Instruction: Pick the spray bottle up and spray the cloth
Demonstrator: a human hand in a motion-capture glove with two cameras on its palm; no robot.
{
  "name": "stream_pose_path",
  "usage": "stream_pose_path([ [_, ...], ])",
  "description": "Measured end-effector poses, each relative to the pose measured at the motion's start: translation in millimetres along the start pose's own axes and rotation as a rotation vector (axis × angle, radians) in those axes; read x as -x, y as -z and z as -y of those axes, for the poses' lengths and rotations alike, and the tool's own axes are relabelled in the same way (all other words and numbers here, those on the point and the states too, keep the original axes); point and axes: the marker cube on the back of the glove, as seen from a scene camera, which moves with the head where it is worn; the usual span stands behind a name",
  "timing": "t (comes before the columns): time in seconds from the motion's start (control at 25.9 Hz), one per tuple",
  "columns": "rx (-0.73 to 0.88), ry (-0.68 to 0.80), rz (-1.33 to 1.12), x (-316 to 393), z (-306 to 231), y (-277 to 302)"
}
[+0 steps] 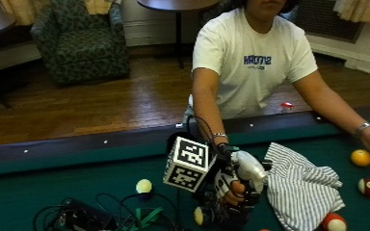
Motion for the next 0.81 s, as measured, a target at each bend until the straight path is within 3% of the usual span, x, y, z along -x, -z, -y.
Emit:
stream_pose_path([
  [0.31, 0.042, -0.023, 0.055, 2.2, 10.5, -0.4],
  [0.54, 0.087, 0.048, 0.061, 12.0, 15.1, 1.6],
  [0.81, -0.056, 0.187, -0.016, 17.0, 10.9, 0.3],
])
